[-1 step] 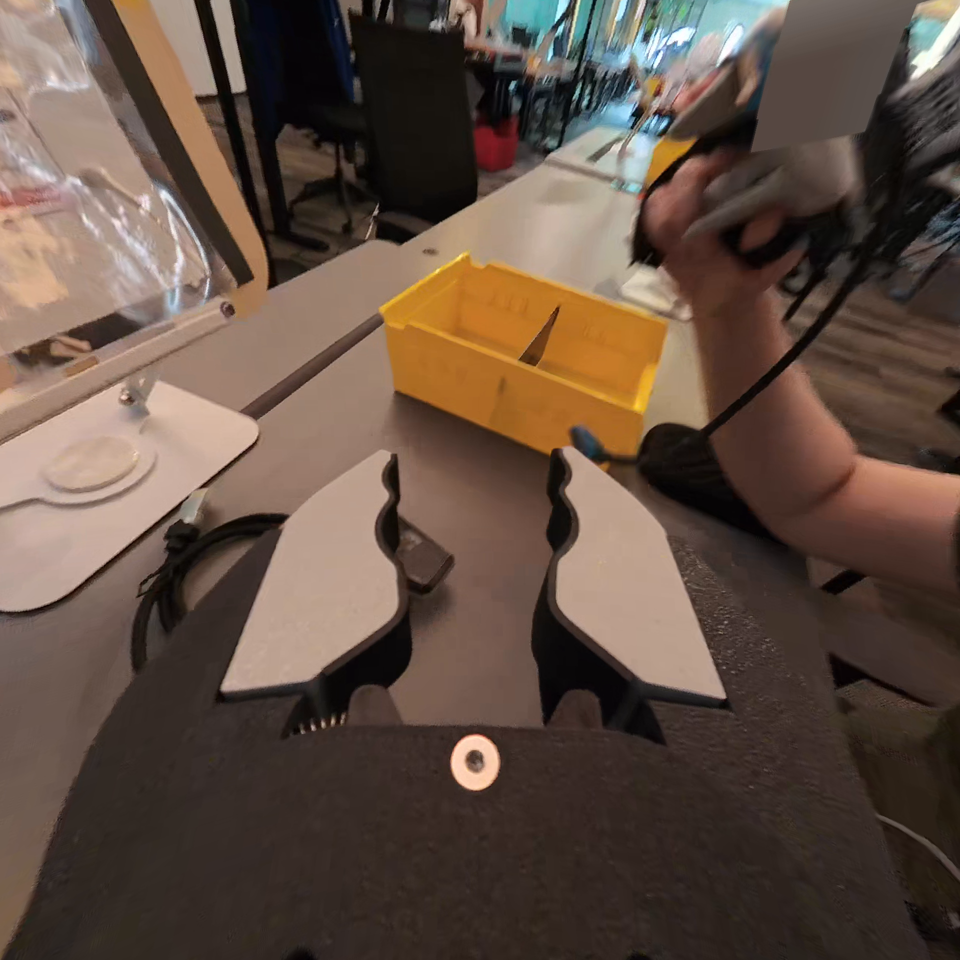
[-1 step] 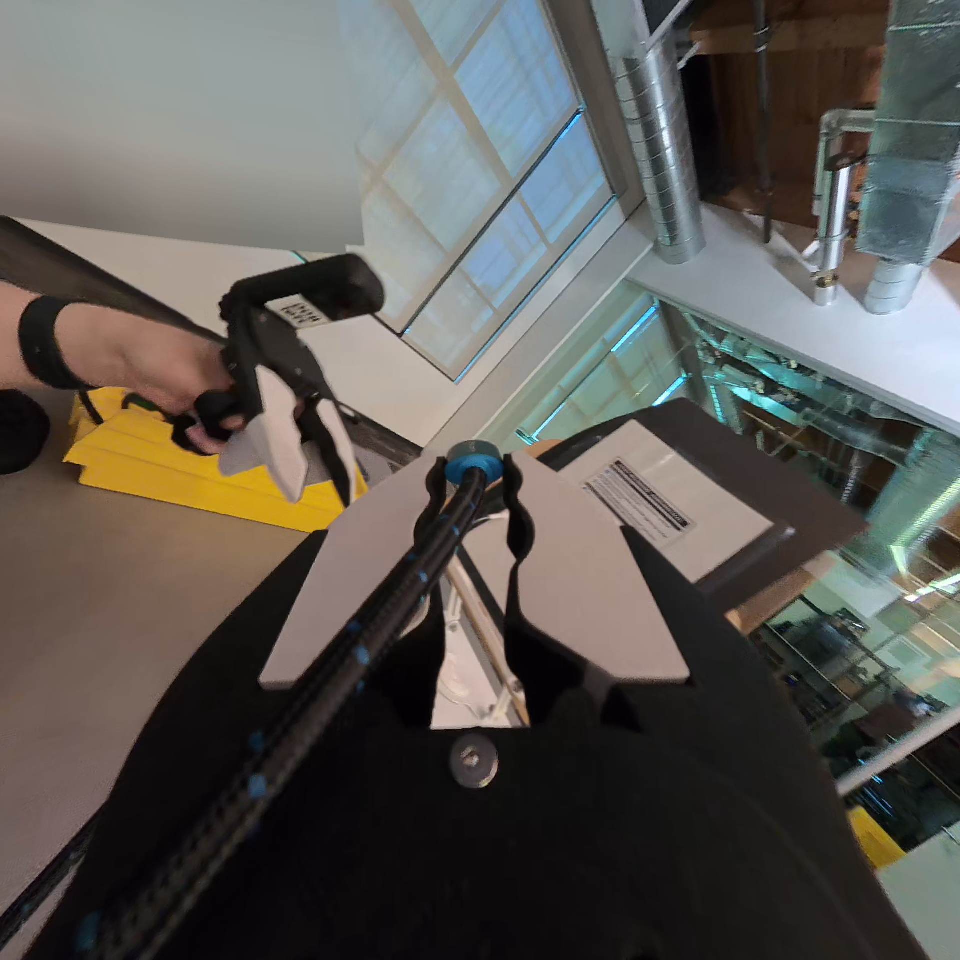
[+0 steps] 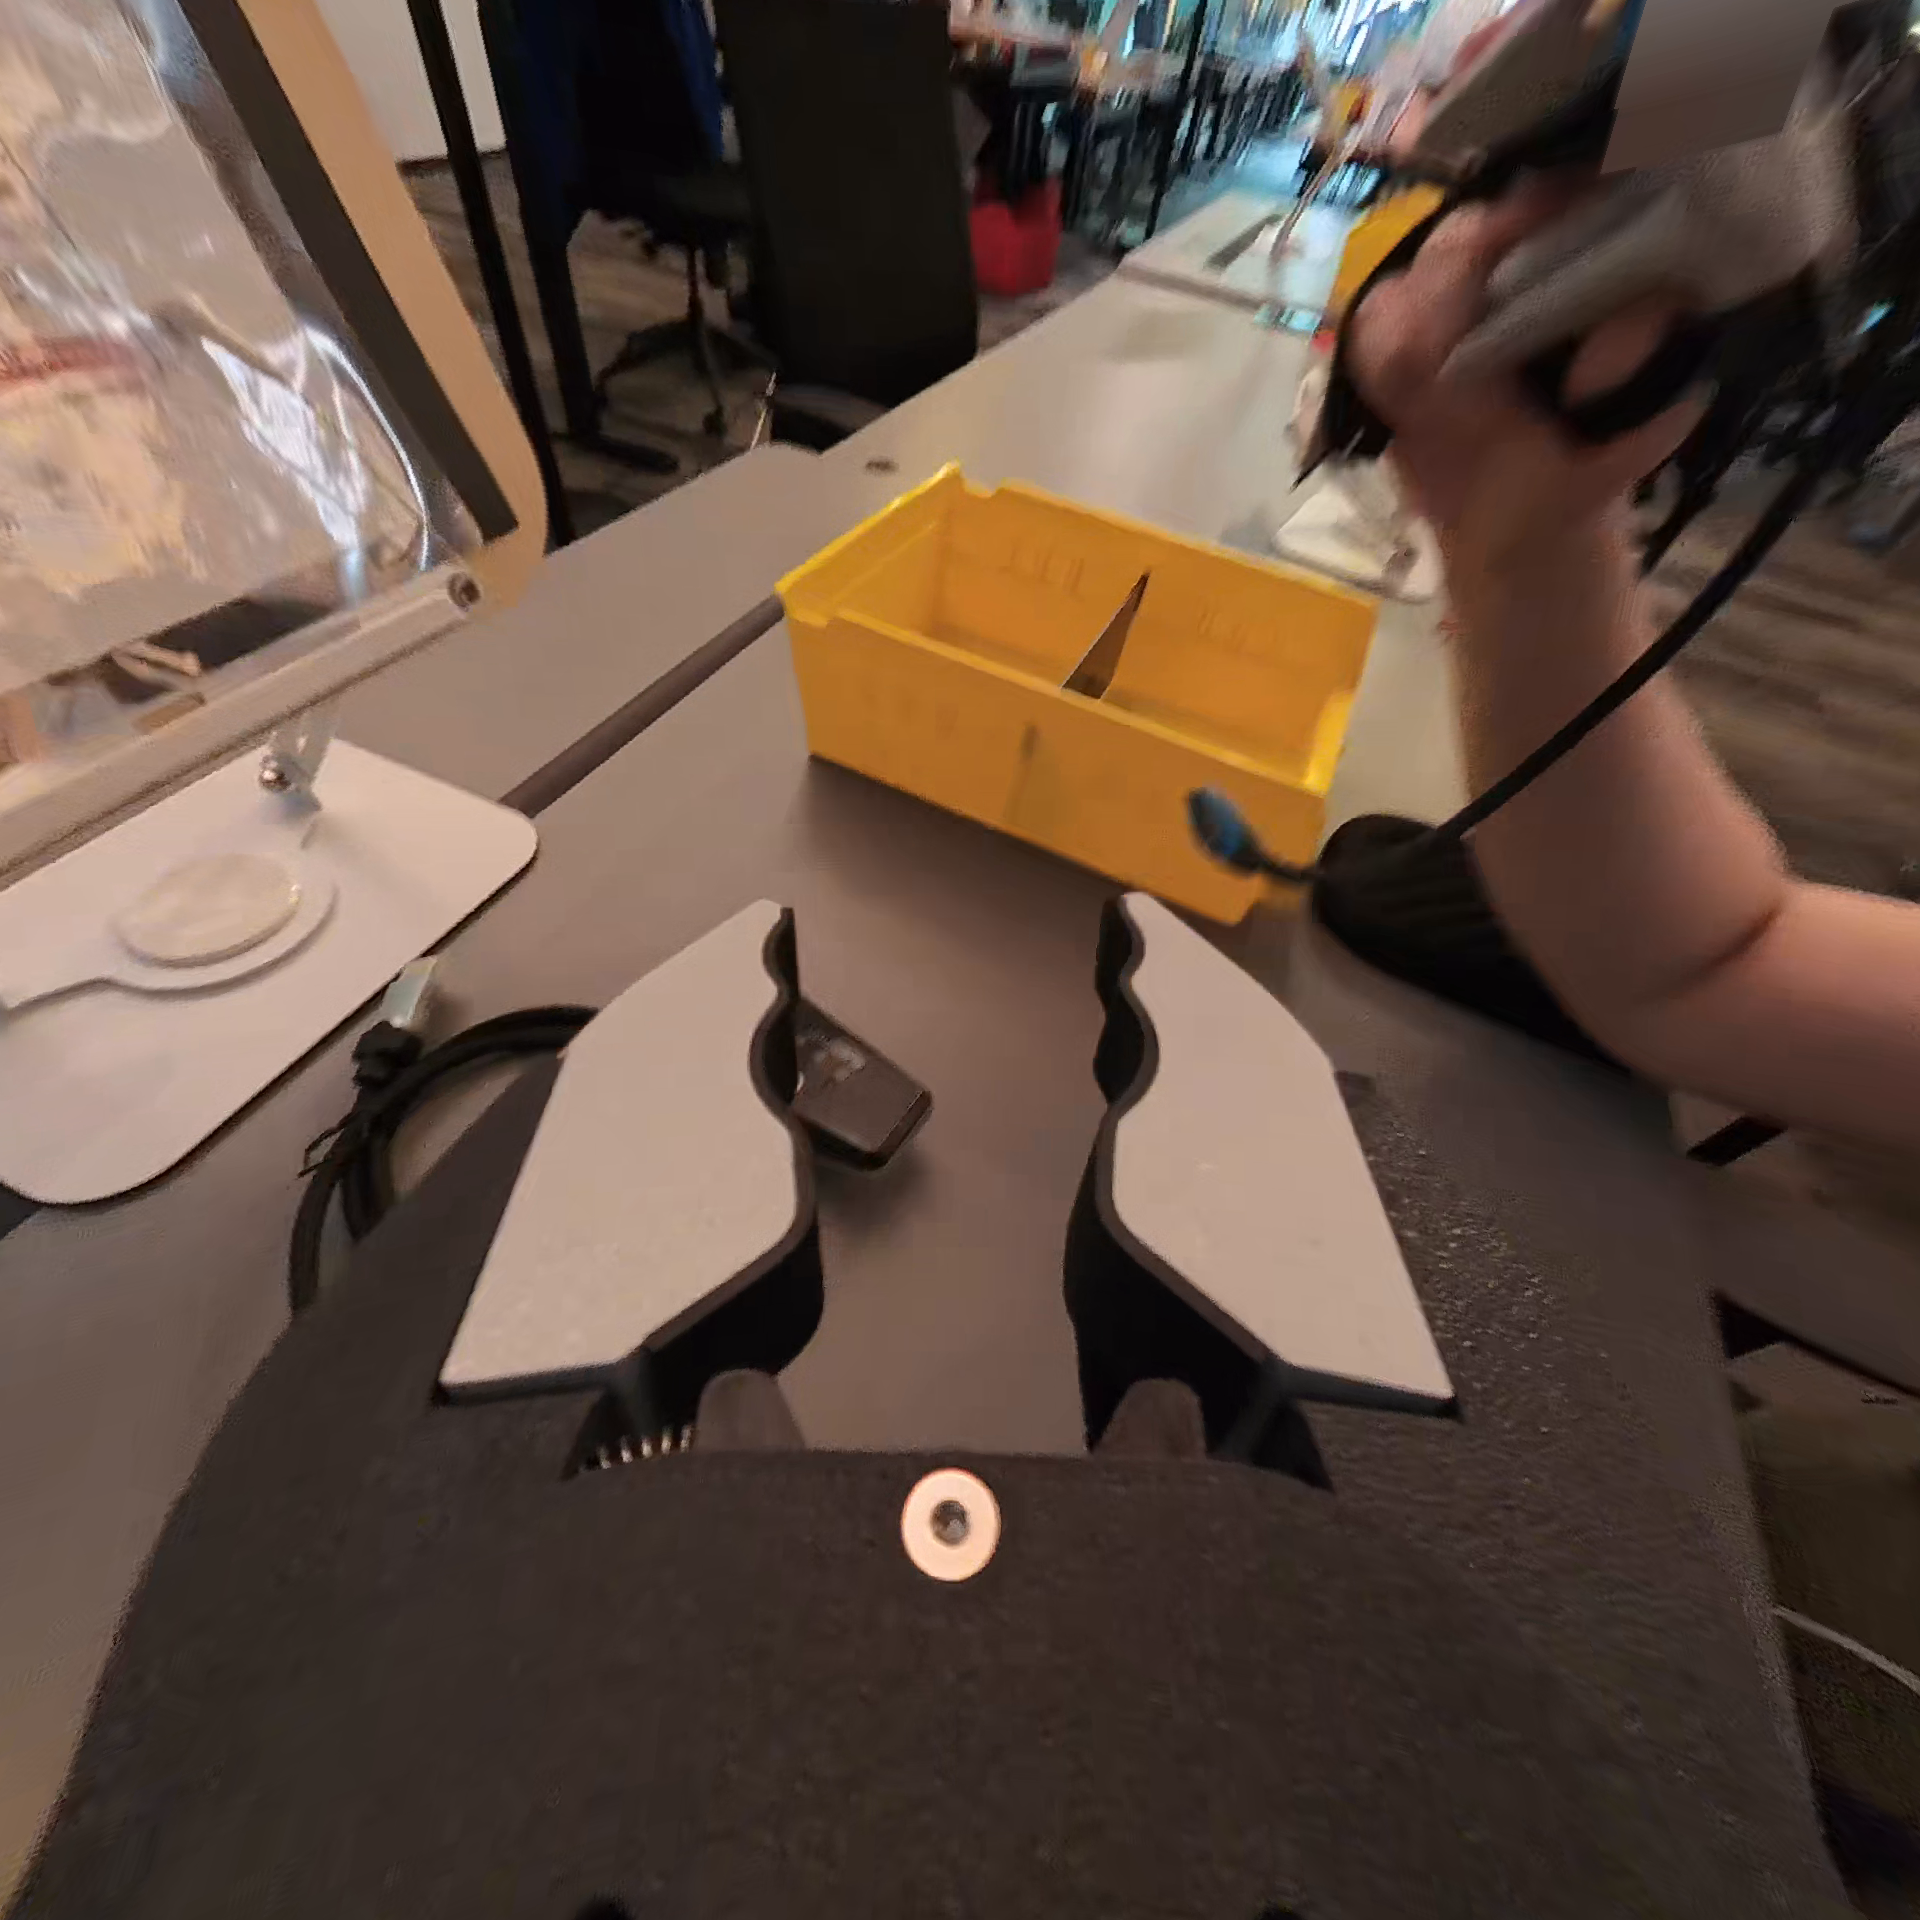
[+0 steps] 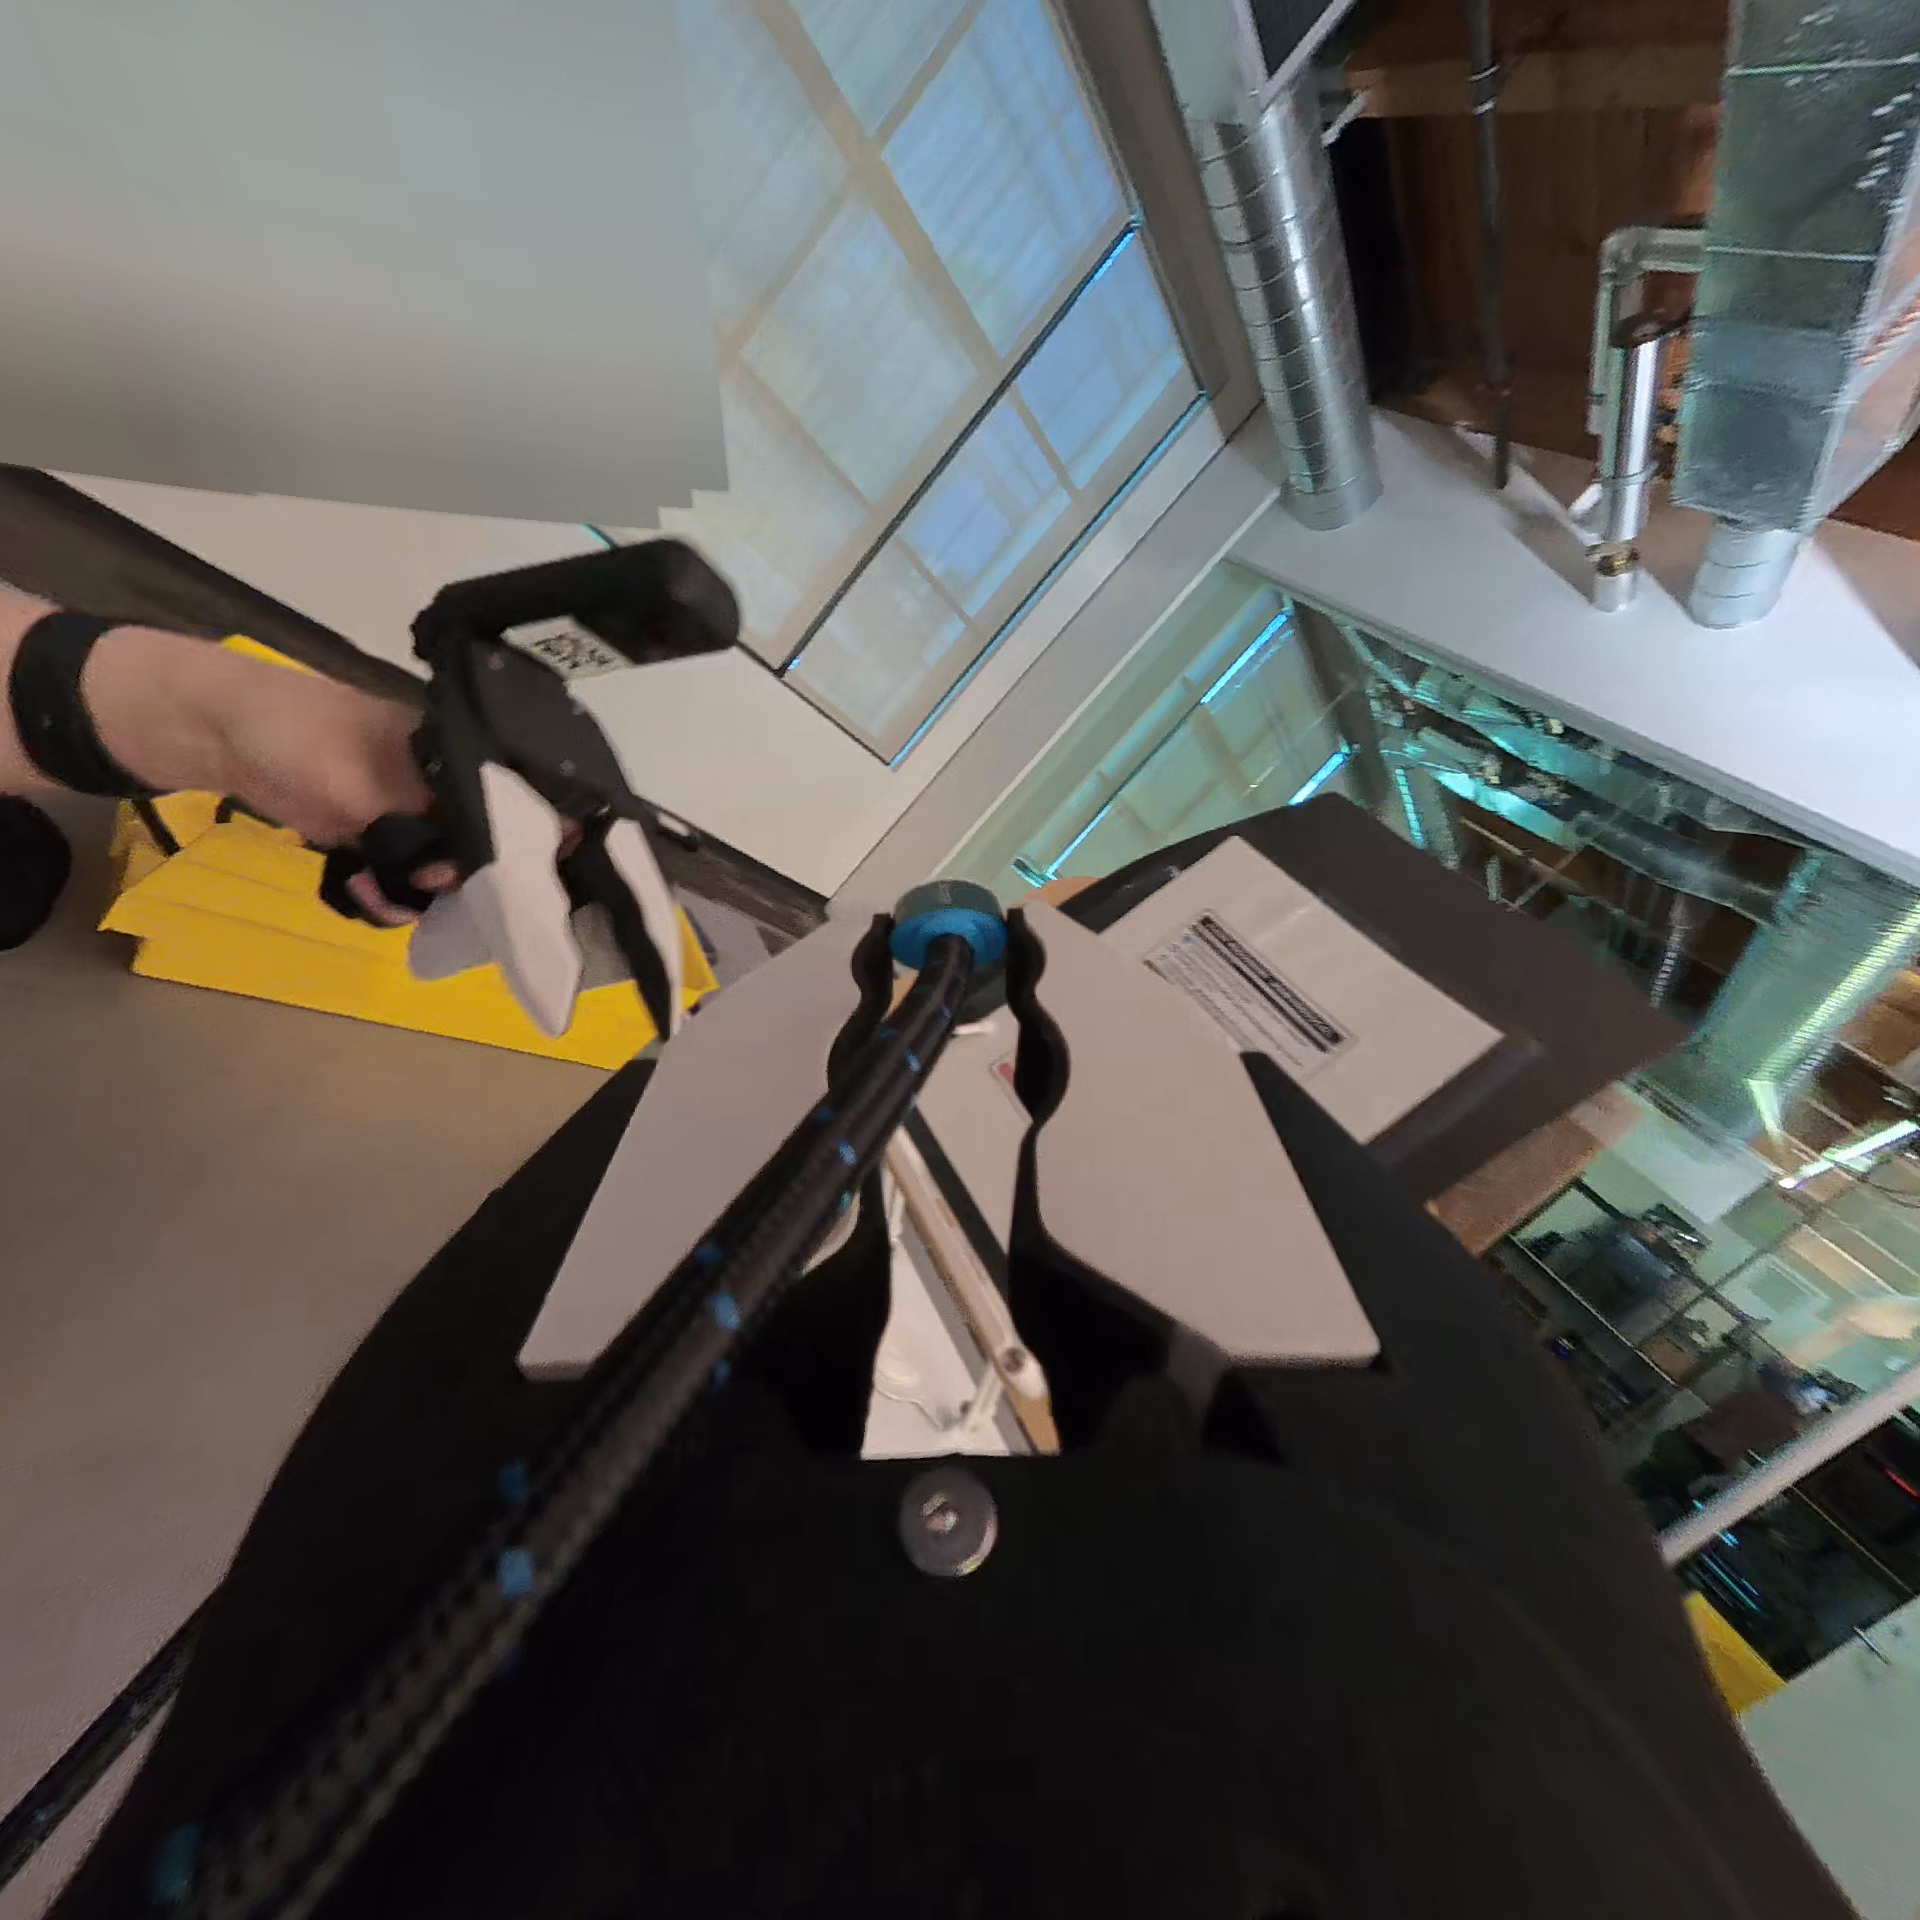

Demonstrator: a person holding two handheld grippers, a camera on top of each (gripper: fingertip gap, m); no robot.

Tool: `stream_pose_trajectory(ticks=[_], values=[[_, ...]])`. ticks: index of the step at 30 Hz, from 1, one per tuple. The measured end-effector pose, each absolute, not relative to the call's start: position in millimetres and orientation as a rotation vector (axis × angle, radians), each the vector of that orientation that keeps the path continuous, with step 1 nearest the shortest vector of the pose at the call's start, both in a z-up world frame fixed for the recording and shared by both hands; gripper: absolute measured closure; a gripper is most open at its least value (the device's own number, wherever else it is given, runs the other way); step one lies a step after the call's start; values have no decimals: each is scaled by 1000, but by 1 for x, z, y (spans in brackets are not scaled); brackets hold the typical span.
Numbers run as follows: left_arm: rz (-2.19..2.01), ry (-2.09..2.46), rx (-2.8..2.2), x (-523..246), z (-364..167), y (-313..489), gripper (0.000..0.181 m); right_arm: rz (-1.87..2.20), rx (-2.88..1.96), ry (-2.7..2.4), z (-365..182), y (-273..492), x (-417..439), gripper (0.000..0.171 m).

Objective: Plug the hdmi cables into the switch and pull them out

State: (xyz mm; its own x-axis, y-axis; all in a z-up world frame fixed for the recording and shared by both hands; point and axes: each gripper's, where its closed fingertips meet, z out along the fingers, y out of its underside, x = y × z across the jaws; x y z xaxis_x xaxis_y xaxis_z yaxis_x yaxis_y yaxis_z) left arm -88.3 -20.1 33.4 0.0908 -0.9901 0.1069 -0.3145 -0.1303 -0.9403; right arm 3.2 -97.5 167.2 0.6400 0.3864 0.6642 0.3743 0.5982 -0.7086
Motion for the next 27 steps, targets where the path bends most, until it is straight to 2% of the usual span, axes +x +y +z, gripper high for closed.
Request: stream_pose_trajectory(ticks=[9, 13, 18, 23, 25, 27], values=[[-372, 1670, -1480, -59, -70, -8, 99, 9, -913, -743, 202, -128, 64, 150], [-73, 1772, -1295, -53, -98, -6, 101, 22, -897, -733, 206, -134, 70, 150], [53, 1809, -1287, -53, -122, 5, 98, 54, -932, -757, 200, -127, 69, 150], [229, 1794, -1166, -53, -127, 17, 111, 364, -854, -811, 204, -145, 54, 150], [261, 1790, -1126, -50, -127, 18, 114, 607, -795, -812, 211, -159, 51, 150], [289, 1779, -1074, -47, -125, 17, 126, 905, -764, -798, 219, -170, 53, 150]])
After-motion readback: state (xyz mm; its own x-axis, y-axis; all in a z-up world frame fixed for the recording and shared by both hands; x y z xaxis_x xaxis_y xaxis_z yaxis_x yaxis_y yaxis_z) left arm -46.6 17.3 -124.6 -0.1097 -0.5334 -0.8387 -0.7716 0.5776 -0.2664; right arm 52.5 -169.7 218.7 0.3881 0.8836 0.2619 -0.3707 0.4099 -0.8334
